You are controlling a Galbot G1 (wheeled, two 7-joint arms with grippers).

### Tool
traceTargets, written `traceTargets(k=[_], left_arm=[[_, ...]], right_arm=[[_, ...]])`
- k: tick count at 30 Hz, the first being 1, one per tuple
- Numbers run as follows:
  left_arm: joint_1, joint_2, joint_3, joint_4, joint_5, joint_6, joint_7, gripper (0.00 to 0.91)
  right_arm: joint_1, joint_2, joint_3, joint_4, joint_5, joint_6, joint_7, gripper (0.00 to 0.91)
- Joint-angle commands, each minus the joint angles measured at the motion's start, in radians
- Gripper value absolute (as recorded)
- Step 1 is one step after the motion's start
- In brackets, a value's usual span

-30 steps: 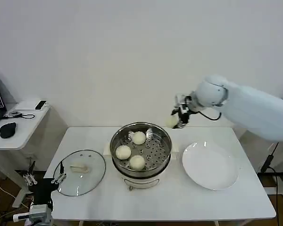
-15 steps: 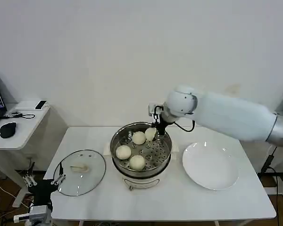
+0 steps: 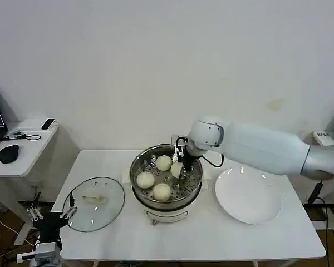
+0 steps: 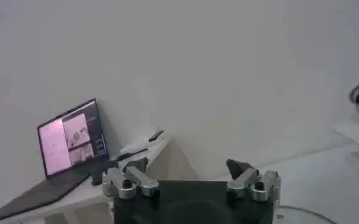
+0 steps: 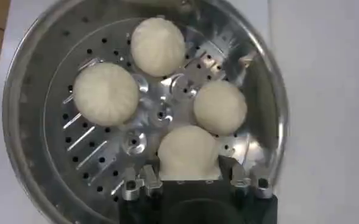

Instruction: Take steamed baozi put them in steamer then cover it.

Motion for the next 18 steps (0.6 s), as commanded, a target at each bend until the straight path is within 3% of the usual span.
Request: traceTargets(k=[1, 5, 6, 7, 18], left_arm=[[0.002, 0.002, -0.002, 0.001, 0.000, -0.001, 0.000, 0.907], [0.002, 0.002, -0.004, 0.005, -0.001, -0.002, 0.000, 0.907], [0.002, 0.002, -0.004, 0.007, -0.001, -0.002, 0.000, 0.907], [0.001, 0.001, -0.005, 0.008, -0.001, -0.002, 0.000, 0.907], [-0.001, -0.002, -0.003, 0.014, -0.002, -0.004, 0.000, 0.907]], right_arm=[[-0.035, 0.021, -0.002, -0.020, -0.028, -0.013, 0.008, 0.655], [-0.048, 0.025, 0.019, -0.023, -0.044, -0.014, 0.007, 0.655], [-0.049, 0.025, 0.023, -0.023, -0.044, -0.014, 0.008, 0.715], [-0.049, 0.025, 0.026, -0.023, -0.042, -0.015, 0.011, 0.907], [-0.036, -0.061, 0.087, 0.049, -0.046, -0.006, 0.034, 0.907]])
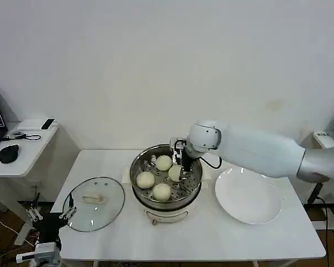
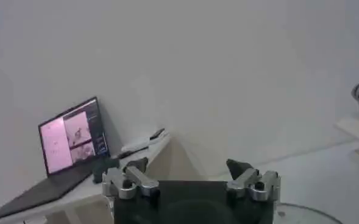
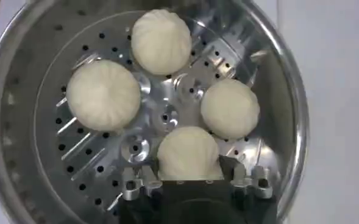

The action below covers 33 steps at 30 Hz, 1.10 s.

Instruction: Take steamed baozi put them in steamer then cover it.

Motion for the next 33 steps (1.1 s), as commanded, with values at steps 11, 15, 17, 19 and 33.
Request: traceTargets(k=[11, 15, 17, 19, 33], left_arm=[[0.003, -0.004, 0.009, -0.001, 0.007, -0.006, 0.004, 0.907], [0.000, -0.006, 0.009, 0.001, 0.008, -0.008, 0.004, 0.907], [-0.001, -0.006, 0.012, 0.001, 0.009, -0.008, 0.003, 0.907], [-0.004, -0.009, 0.016, 0.002, 0.012, -0.007, 0.003, 0.907], [-0.004, -0.013, 0.024, 0.029, 0.019, -0.020, 0.000, 0.907]], right_arm=[[-0.178, -0.245, 0.216, 0.235, -0.005, 0.067, 0.488, 0.907], [-0.347, -0.313, 0.351, 0.327, 0.011, 0.190, 0.729, 0.907], [-0.461, -0.327, 0.428, 0.358, 0.010, 0.240, 0.794, 0.907], [-0.605, -0.328, 0.603, 0.394, -0.014, 0.317, 0.849, 0.907], [-1.439, 0.102, 1.515, 0.338, -0.424, 0.876, 0.820, 0.907]])
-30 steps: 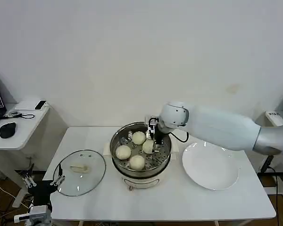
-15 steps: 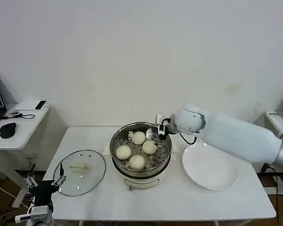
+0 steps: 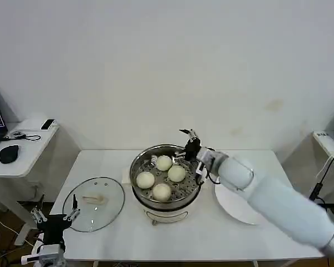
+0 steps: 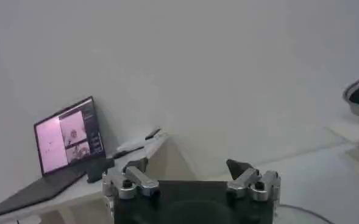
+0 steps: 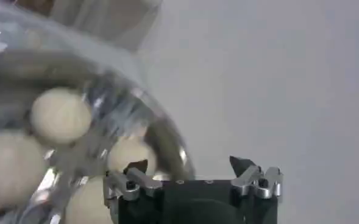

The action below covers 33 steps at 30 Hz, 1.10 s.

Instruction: Take steamed baozi put them in steamer then cover it.

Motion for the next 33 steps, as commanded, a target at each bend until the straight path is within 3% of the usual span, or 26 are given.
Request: traceTargets(k=[1, 5, 9, 12, 19, 24, 33], left_arm=[[-0.012, 0.001, 0.003, 0.019, -0.001, -0.003, -0.004, 0.907], [-0.022, 0.003, 0.016, 0.048, 0.027, -0.011, -0.014, 0.907], [-0.020, 0.027, 0.021, 0.100, 0.236, -0.054, -0.019, 0.907], [-0.011, 0.073, 0.024, 0.152, 0.468, -0.102, -0.031, 0.907], [0.000, 0.133, -0.039, 0.264, 0.948, -0.155, -0.036, 0.907], [0.011, 0.153, 0.006, 0.306, 1.054, -0.161, -0.066, 0.907], [-0.140, 0.191, 0.077, 0.457, 1.145, -0.166, -0.077, 0.907]], right_arm=[[-0.649, 0.306, 0.726, 0.026, -0.284, 0.430, 0.101, 0.907], [-0.779, 0.435, 0.865, 0.055, -0.291, 0.441, 0.040, 0.907], [-0.879, 0.509, 0.969, 0.083, -0.260, 0.448, -0.007, 0.907], [-0.954, 0.524, 1.011, 0.128, -0.184, 0.423, -0.024, 0.907], [-1.062, 0.505, 1.096, 0.225, -0.160, 0.367, -0.030, 0.907], [-1.110, 0.496, 1.147, 0.275, -0.106, 0.342, -0.018, 0.907], [-1.155, 0.481, 1.178, 0.286, -0.033, 0.324, -0.024, 0.907]])
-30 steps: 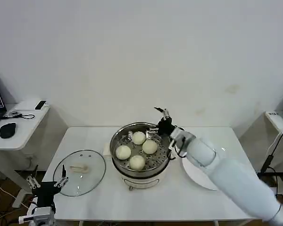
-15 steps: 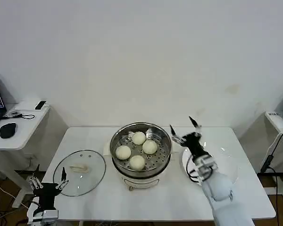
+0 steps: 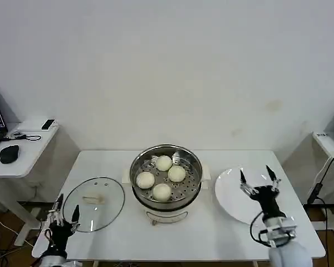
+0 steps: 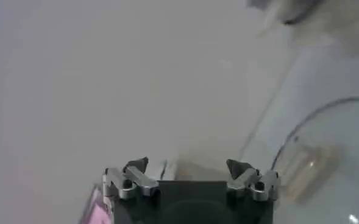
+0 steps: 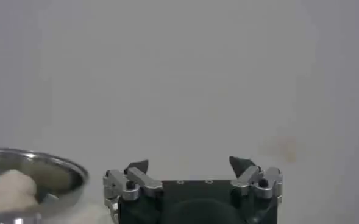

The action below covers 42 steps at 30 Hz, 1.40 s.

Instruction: Take steamed baozi put them in steamer then cover it.

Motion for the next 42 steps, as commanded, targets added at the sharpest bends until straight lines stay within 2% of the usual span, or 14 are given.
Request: traceTargets(k=[1, 6, 15, 42], left_arm=[[-0.131, 0.062, 0.060, 0.183, 0.282, -0.024, -0.015, 0.907], [-0.191, 0.083, 0.085, 0.248, 0.293, -0.026, -0.008, 0.907], [-0.265, 0.089, 0.113, 0.331, 0.301, -0.030, -0.018, 0.907], [-0.382, 0.088, 0.171, 0.459, 0.310, -0.039, -0.023, 0.907]], right_arm=[[-0.136, 0.024, 0.116, 0.065, 0.086, -0.022, -0.007, 0.907], [-0.146, 0.026, 0.122, 0.085, 0.093, -0.029, 0.002, 0.907], [-0.153, 0.064, 0.110, 0.092, 0.068, 0.004, 0.029, 0.907], [-0.184, 0.113, 0.109, 0.095, 0.038, 0.026, 0.026, 0.907]])
